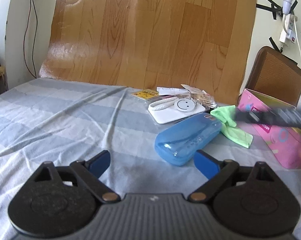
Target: Organize soft objects
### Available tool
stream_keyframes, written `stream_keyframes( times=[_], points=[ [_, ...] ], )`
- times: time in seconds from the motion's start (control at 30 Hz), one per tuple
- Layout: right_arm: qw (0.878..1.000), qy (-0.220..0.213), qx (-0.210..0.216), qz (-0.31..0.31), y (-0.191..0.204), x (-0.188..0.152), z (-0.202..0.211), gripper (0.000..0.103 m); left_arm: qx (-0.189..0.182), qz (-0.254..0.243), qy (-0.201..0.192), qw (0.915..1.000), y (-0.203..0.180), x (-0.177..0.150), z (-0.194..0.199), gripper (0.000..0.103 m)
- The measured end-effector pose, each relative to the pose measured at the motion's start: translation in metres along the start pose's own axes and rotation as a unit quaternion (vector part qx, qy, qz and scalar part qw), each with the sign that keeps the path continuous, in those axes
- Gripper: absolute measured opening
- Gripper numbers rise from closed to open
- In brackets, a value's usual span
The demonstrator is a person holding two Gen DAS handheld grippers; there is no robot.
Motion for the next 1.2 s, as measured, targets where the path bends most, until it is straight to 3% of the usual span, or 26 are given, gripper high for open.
stream_keyframes(
  times=[0.2,0.27,0.47,0.53,0.57,0.63,0.7,0.77,0.87,0.93,1.0,1.07,1.1,1.13,1.2],
  points=[
    [0.996,0.064,0.014,-0.053,-0.026,0.017,-0.078,0.045,-0.025,0.04,0.01,0.9988,0.019,-0.013,0.007,0.092],
    [0.994,0.074,0.034,-0.072,-0.022,0.008,-0.068,0.045,-0.036,0.061,0.021,0.9973,0.025,-0.013,0.004,0.092],
    [0.99,0.095,0.094,-0.035,0.015,-0.044,-0.012,0.044,-0.067,0.099,0.03,0.9924,0.039,-0.014,-0.001,0.091],
    [0.99,0.083,0.111,-0.009,0.03,-0.066,0.016,0.045,-0.078,0.108,0.027,0.9907,0.043,-0.014,0.001,0.092],
    [0.992,0.069,0.107,0.017,0.041,-0.075,0.027,0.046,-0.085,0.116,0.025,0.9892,0.046,-0.014,0.002,0.093],
    [0.992,0.056,0.08,0.075,0.06,-0.081,0.031,0.061,-0.096,0.13,0.031,0.9864,0.051,-0.014,0.001,0.094],
    [0.99,0.055,0.061,0.114,0.072,-0.083,0.024,0.065,-0.112,0.142,0.04,0.9827,0.056,-0.012,-0.001,0.096],
    [0.989,0.063,0.055,0.123,0.074,-0.08,0.014,0.068,-0.126,0.147,0.036,0.9803,0.058,-0.005,0.002,0.103],
    [0.988,0.069,0.053,0.128,0.074,-0.064,-0.014,0.077,-0.118,0.125,0.014,0.985,0.058,0.013,0.007,0.103],
    [0.987,0.067,0.044,0.139,0.069,-0.055,-0.027,0.089,-0.114,0.112,0.023,0.9869,0.056,0.021,0.001,0.102],
    [0.987,0.073,0.036,0.141,0.051,-0.046,-0.029,0.089,-0.115,0.104,0.05,0.9866,0.053,0.026,-0.016,0.097],
    [0.986,0.094,0.05,0.125,0.064,-0.04,-0.063,0.087,-0.12,0.104,0.092,0.983,0.048,0.024,-0.039,0.086],
    [0.986,0.101,0.062,0.114,0.057,-0.046,-0.06,0.079,-0.127,0.102,0.102,0.9813,0.045,0.021,-0.045,0.086],
    [0.987,0.099,0.062,0.11,0.066,-0.042,-0.076,0.08,-0.121,0.088,0.092,0.9844,0.039,0.02,-0.045,0.086],
    [0.987,0.092,0.06,0.114,0.059,-0.051,-0.058,0.079,-0.112,0.084,0.091,0.9859,0.031,0.019,-0.042,0.085]
  ],
)
Point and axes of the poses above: each gripper's, at about its wrist camera, not at the fingertips, and z roughly against the way its jaws point, y to its left, x to its top, the point moved 2 cm from there along -z, roughly the way its jaws point, and after that the axes turned 8 degrees about x, right-handed, at the moved point
